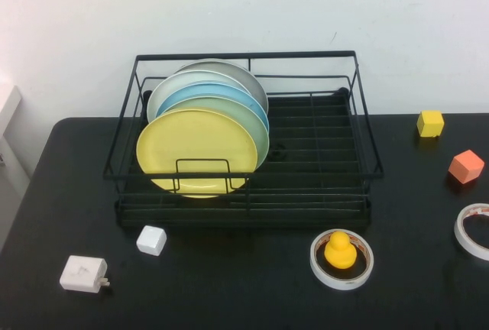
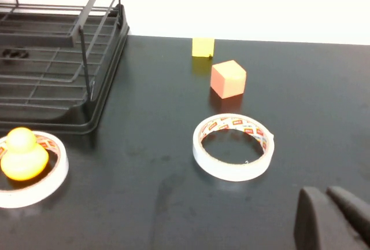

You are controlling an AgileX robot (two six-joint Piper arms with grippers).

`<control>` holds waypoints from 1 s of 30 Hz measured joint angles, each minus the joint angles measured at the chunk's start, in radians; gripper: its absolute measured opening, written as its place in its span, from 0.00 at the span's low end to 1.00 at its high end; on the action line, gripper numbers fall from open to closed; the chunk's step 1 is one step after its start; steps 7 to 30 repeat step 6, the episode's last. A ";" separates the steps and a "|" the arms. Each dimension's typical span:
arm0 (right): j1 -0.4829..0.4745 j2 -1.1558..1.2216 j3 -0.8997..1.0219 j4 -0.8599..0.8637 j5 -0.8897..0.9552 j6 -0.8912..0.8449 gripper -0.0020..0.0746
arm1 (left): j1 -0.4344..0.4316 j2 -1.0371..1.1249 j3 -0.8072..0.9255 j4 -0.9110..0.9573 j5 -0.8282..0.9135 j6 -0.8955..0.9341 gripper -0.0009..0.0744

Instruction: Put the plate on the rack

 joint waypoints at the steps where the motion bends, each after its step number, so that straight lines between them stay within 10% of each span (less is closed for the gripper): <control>1: 0.000 0.000 0.000 0.000 0.000 0.000 0.02 | 0.000 0.000 0.000 0.000 0.000 0.000 0.01; 30: 0.000 0.000 0.000 -0.003 0.000 0.001 0.02 | 0.000 0.000 0.000 0.000 0.000 0.000 0.01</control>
